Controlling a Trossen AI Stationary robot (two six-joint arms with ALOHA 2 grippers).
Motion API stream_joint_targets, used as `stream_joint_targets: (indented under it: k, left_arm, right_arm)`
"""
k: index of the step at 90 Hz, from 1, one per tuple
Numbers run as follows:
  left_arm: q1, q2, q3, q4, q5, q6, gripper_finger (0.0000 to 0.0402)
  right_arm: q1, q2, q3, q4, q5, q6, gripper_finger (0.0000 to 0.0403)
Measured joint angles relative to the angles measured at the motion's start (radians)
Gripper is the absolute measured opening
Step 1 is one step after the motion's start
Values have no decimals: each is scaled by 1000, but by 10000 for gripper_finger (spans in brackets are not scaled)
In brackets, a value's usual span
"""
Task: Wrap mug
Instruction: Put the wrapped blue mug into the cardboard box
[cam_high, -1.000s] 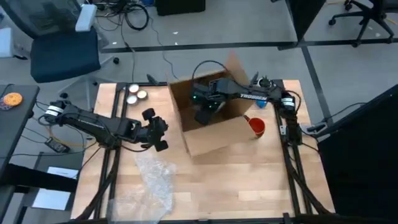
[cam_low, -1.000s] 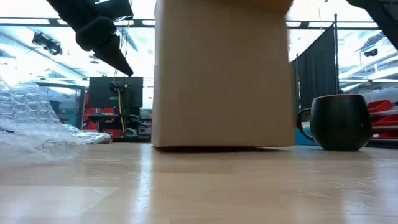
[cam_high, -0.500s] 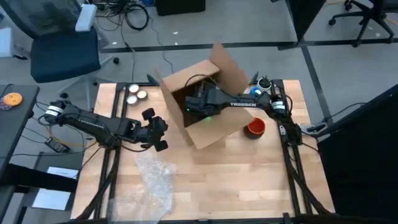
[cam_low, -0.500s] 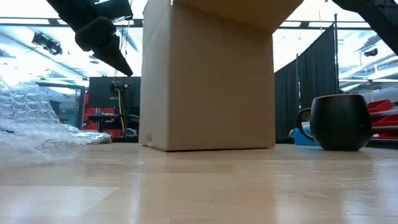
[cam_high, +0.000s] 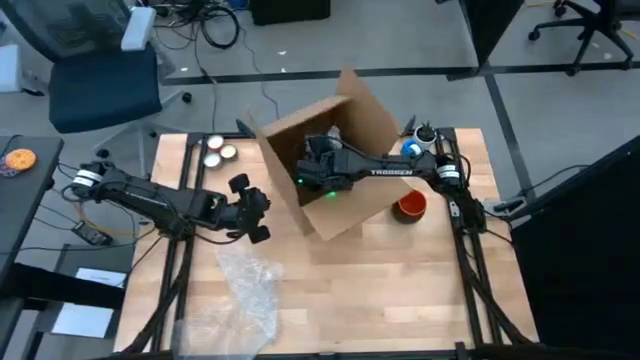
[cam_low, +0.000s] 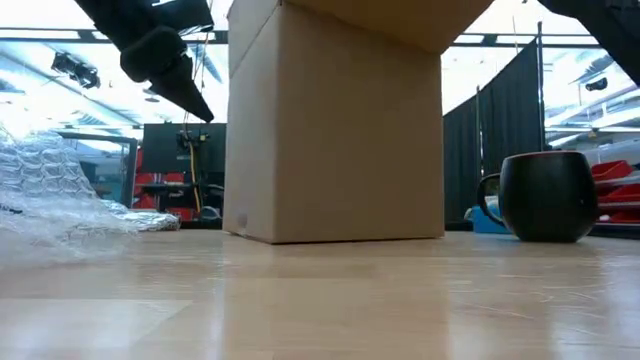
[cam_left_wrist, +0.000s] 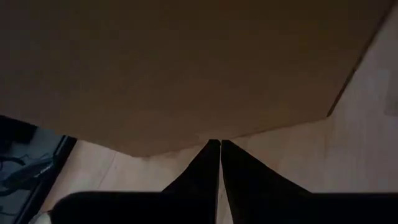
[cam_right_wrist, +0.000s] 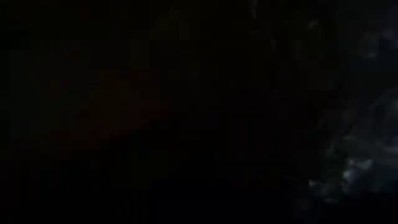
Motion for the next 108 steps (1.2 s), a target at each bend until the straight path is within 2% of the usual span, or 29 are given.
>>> stream_joint_targets:
  k: [16,36,44,51,58,67,82,98,108]
  left_arm:
    - [0,0,0,9,0,-1,0]
    - [0,0,0,55,0,-1,0]
    - [0,0,0,60,0,-1,0]
    - [0,0,0,70,0,1,0]
    - [0,0,0,84,0,18,0]
    - [0,0,0,88,0,21,0]
    - [0,0,0,92,0,24,0]
    - [0,0,0,96,0,25,0]
    - [0,0,0,101,0,25,0]
  right_arm:
    - [-56,2,-40,-8,-358,150,6]
    - [-151,2,-44,-50,-656,565,6]
    - [-183,2,-44,-76,-805,716,6]
    - [-194,2,-44,-56,-943,763,7]
    - [-179,2,-44,5,-1037,765,8]
    - [-134,2,-44,91,-1038,744,8]
    - [-60,2,-65,119,-838,670,6]
    - [-27,2,-145,112,-830,651,6]
    - [-19,1,-233,165,-830,644,16]
